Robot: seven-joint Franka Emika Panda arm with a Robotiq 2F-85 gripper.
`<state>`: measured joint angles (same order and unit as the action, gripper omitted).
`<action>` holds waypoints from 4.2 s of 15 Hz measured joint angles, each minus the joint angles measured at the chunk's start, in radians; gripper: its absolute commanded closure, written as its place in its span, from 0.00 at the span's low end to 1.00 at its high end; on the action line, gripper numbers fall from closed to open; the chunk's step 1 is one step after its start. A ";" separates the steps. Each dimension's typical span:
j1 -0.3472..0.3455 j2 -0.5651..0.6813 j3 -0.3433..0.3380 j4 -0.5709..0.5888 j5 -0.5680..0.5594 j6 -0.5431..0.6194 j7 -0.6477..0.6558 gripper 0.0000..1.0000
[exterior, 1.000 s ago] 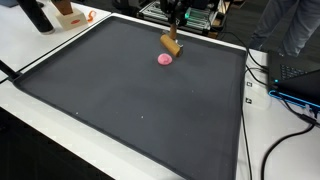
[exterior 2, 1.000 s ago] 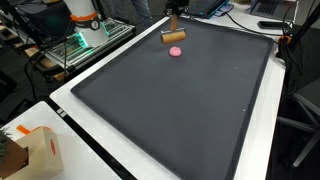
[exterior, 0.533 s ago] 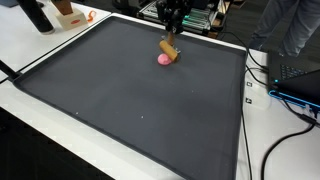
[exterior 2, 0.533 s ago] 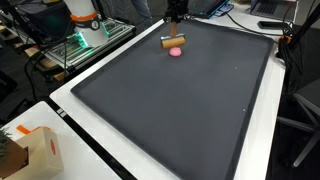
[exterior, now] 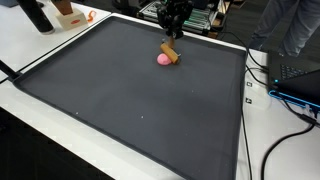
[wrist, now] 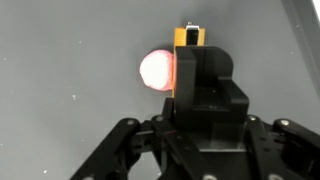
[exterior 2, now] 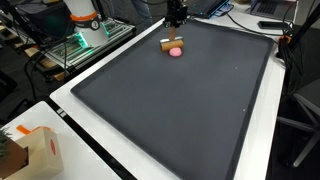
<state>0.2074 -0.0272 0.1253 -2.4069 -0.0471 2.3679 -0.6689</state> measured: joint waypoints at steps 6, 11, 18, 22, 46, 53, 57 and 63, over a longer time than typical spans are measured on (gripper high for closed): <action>-0.005 0.005 0.001 0.005 -0.002 0.006 0.003 0.76; -0.020 0.017 0.000 0.023 -0.002 0.005 0.003 0.76; -0.031 0.048 0.000 0.059 -0.002 -0.013 0.003 0.76; -0.039 0.057 0.000 0.070 -0.001 -0.017 0.003 0.76; -0.054 0.087 0.001 0.110 -0.114 -0.021 0.164 0.76; -0.069 0.098 -0.004 0.127 -0.144 -0.021 0.196 0.76; -0.080 0.103 -0.010 0.135 -0.147 -0.021 0.197 0.76; -0.094 0.109 -0.018 0.143 -0.161 -0.020 0.197 0.76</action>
<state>0.1137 0.0822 0.1076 -2.2640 -0.2082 2.3475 -0.4716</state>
